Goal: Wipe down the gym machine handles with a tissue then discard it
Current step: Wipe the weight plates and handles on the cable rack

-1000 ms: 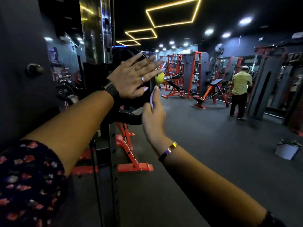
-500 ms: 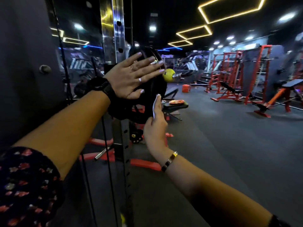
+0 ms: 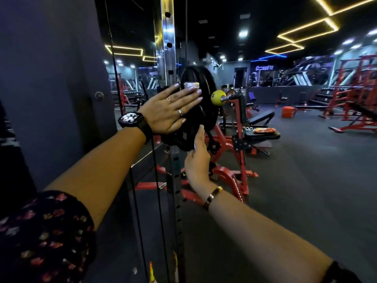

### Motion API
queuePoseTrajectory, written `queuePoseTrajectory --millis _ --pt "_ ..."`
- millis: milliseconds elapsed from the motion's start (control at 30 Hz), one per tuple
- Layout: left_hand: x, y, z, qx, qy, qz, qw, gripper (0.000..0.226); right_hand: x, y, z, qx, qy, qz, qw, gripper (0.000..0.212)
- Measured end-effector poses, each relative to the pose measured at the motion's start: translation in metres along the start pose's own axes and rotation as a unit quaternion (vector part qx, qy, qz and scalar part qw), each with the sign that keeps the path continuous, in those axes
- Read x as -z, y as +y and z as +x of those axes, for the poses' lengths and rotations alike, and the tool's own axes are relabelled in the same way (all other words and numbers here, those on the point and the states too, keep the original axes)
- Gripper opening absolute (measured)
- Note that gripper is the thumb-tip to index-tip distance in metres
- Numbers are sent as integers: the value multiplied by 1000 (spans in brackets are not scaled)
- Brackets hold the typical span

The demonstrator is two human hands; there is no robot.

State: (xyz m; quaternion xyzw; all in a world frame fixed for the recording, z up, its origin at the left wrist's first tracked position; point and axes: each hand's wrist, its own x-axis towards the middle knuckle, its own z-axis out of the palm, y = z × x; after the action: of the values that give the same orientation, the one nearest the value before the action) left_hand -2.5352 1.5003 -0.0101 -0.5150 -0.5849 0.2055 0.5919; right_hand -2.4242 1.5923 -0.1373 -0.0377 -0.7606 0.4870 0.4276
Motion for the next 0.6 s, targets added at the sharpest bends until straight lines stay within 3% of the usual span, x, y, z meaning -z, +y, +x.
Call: queuePoseTrajectory --millis 233,433,600 --pt "-9 3 7 -8 18 -8 1000 56 6 -24 26 -147 36 174 973 65" --pt "-21 4 19 -54 39 3 998 53 8 -13 33 -72 31 156 985 74" --pt "-28 13 19 -32 67 -23 997 56 -6 18 2 -41 20 112 993 71"
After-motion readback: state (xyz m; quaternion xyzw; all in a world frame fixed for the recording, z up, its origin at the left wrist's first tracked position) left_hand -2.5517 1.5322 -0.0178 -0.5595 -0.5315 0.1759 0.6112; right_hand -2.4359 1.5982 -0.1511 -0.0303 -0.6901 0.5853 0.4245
